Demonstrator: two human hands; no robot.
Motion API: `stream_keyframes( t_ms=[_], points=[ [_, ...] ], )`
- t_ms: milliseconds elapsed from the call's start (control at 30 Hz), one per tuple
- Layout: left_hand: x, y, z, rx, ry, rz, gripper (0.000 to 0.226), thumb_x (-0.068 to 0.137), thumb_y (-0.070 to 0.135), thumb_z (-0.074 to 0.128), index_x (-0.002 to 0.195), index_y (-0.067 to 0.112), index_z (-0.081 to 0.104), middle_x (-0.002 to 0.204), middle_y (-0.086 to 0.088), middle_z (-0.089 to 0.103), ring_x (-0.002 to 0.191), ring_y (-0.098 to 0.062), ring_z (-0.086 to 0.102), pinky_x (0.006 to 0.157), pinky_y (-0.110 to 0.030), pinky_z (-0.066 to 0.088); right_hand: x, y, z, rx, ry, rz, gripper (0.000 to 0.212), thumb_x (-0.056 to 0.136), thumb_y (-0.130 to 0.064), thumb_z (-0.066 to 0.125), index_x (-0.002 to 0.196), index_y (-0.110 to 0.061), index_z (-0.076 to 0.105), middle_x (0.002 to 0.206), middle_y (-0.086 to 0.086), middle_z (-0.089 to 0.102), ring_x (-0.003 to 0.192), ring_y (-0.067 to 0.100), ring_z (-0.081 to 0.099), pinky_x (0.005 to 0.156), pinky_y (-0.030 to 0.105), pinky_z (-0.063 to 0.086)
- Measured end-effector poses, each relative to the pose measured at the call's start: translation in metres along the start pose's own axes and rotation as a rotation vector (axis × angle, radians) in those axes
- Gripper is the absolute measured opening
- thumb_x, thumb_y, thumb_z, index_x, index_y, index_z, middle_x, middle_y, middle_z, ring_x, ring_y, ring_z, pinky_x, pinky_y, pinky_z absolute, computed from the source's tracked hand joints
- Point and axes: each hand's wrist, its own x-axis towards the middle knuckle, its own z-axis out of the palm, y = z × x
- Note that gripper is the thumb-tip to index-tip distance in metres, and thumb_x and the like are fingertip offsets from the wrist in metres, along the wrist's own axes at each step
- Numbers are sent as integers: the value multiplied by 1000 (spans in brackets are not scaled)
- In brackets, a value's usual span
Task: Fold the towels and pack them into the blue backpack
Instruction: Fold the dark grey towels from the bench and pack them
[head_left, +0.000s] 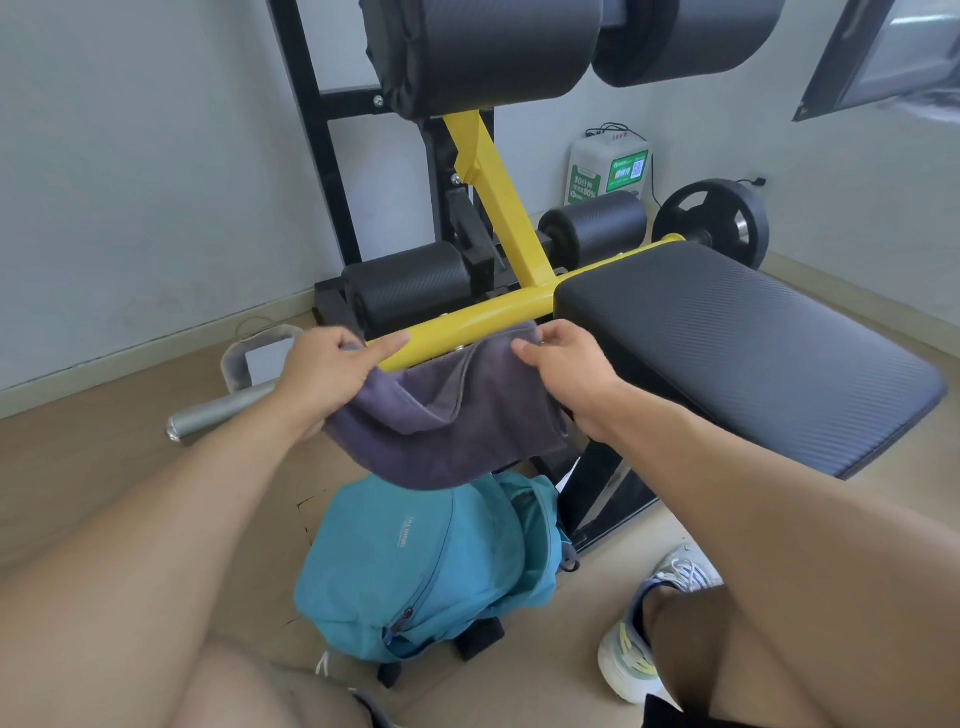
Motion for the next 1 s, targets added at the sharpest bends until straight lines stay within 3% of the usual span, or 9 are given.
stream_keyframes(
  t_ms=[100,167,267,500,633,767,867,933,1000],
  points=[
    [7,-30,-14,-164,29,-238,62,68,67,81,60,21,39,61,-1,41,69,-27,44,63,-36,35,7,-2,-13,67,111,2,12,101,-26,61,110,-20,66,103,0,73,100,19,69,86,38,58],
    [9,-45,-18,-255,-10,-312,56,70,66,81,68,14,59,74,-1,63,77,-28,60,76,-37,49,7,-5,-17,62,115,-26,13,104,-24,56,108,-21,68,99,-2,74,94,15,68,82,33,56],
    [5,-50,-19,-292,-173,-335,64,75,63,73,101,4,73,99,-8,75,92,-24,67,92,-36,52,6,-8,-18,41,132,-57,19,107,-25,49,112,-23,68,98,-6,71,92,11,63,80,31,51],
    [1,-50,-27,-229,-407,-324,59,63,48,81,105,7,79,103,-13,79,109,-31,71,107,-44,51,10,-11,-13,-3,166,-105,18,106,-35,44,113,-28,60,105,-7,65,101,13,59,87,33,44],
    [4,-51,-32,-512,-359,-270,72,42,42,98,103,9,79,114,-15,76,107,-27,69,99,-40,52,9,-12,-16,-29,199,-208,20,102,-42,54,107,-24,63,100,-5,68,97,10,62,92,33,50],
    [5,-52,-44,-628,-584,-202,68,25,38,105,88,22,84,103,-2,79,97,-15,74,86,-32,55,-1,-19,-20,-57,335,-427,14,105,-38,51,99,-26,55,88,-7,65,79,-3,55,72,11,42],
    [1,-66,-34,-500,-523,-349,84,34,30,104,111,9,78,115,-6,77,111,-19,71,87,-32,53,0,-13,-18,-253,319,-370,20,104,-45,49,104,-26,55,87,-9,67,89,13,63,81,32,52],
    [-1,-72,-27,-432,-422,-417,71,59,25,93,123,6,69,119,-9,76,109,-23,71,83,-33,55,0,-10,-15,-366,326,-335,25,104,-49,46,105,-24,53,87,-5,68,89,26,64,82,47,53],
    [3,-70,-26,-462,-313,-437,51,80,23,82,127,9,67,122,-10,74,100,-20,70,76,-32,54,-1,-13,-13,-349,342,-347,26,105,-48,44,107,-23,52,90,-2,68,91,29,63,82,48,53]
  ],
)
